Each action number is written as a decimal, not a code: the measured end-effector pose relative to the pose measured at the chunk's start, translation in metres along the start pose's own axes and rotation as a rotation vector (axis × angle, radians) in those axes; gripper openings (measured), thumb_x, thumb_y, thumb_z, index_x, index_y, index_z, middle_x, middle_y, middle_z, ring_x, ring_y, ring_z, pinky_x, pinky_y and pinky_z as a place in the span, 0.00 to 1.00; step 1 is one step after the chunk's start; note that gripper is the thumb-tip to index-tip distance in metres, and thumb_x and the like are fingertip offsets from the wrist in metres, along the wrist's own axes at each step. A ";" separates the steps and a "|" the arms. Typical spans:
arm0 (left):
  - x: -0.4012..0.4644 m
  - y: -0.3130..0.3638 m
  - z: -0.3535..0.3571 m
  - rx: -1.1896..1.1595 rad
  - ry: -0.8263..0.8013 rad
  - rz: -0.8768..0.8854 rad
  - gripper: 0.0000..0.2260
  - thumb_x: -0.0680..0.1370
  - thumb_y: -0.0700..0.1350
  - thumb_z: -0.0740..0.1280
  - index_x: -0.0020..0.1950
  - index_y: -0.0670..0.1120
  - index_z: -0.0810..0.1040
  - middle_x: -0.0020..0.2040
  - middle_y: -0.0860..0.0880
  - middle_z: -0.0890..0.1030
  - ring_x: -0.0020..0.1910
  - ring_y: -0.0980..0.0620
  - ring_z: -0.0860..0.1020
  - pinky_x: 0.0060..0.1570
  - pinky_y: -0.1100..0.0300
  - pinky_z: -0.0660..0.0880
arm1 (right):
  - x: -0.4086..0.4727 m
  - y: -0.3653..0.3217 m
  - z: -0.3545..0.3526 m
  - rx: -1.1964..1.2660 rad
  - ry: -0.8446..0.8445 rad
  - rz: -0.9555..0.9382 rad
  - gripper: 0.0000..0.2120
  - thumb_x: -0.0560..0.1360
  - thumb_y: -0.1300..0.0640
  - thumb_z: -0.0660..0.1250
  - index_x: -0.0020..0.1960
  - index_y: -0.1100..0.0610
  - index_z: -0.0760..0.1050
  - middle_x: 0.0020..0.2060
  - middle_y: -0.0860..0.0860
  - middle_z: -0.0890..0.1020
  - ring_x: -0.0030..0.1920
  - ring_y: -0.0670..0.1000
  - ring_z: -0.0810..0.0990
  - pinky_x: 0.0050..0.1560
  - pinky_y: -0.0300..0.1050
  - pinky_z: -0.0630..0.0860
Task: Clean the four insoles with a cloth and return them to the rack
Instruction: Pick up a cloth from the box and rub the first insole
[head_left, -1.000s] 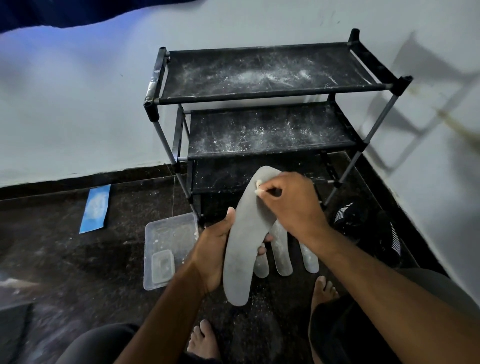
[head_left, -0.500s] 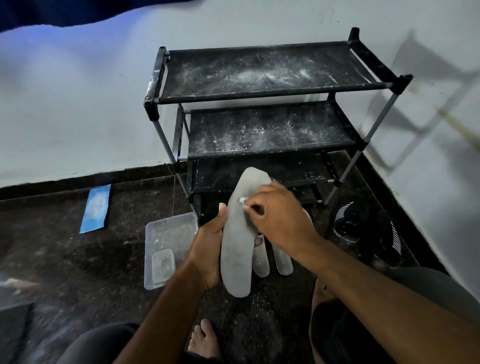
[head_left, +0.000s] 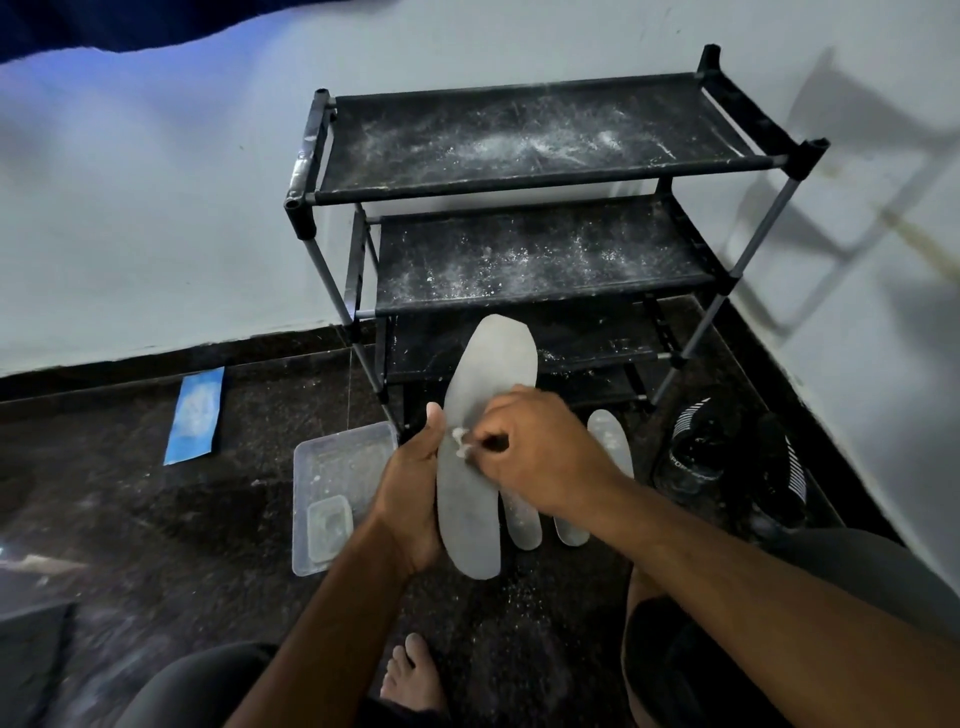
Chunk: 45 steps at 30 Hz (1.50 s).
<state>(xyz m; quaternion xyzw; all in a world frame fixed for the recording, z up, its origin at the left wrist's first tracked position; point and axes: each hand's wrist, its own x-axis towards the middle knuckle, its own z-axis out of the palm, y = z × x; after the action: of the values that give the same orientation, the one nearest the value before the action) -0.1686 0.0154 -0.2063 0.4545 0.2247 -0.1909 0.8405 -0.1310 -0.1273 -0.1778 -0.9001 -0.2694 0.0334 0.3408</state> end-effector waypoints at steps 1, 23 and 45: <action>0.000 0.001 -0.001 -0.004 0.016 0.007 0.27 0.85 0.60 0.54 0.58 0.41 0.84 0.49 0.40 0.86 0.41 0.46 0.85 0.41 0.53 0.83 | 0.004 0.003 -0.005 0.021 0.071 0.030 0.08 0.75 0.51 0.70 0.43 0.53 0.84 0.35 0.44 0.78 0.39 0.42 0.72 0.41 0.40 0.71; -0.004 0.004 0.005 -0.062 0.013 0.010 0.27 0.85 0.59 0.52 0.67 0.41 0.78 0.54 0.39 0.86 0.47 0.45 0.86 0.41 0.52 0.84 | -0.002 -0.002 -0.001 0.011 -0.132 0.041 0.07 0.74 0.49 0.71 0.42 0.52 0.84 0.34 0.43 0.77 0.37 0.43 0.75 0.38 0.40 0.74; 0.001 0.002 -0.002 -0.015 -0.015 0.038 0.27 0.86 0.58 0.51 0.70 0.41 0.76 0.61 0.37 0.83 0.57 0.43 0.84 0.52 0.49 0.83 | -0.001 -0.005 -0.019 0.222 -0.207 0.152 0.03 0.72 0.55 0.75 0.42 0.55 0.85 0.36 0.44 0.84 0.33 0.40 0.80 0.33 0.30 0.71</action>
<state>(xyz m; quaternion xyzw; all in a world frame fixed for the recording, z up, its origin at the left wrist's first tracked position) -0.1669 0.0179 -0.2067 0.4508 0.2112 -0.1764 0.8491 -0.1294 -0.1362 -0.1601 -0.8665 -0.2288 0.1810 0.4051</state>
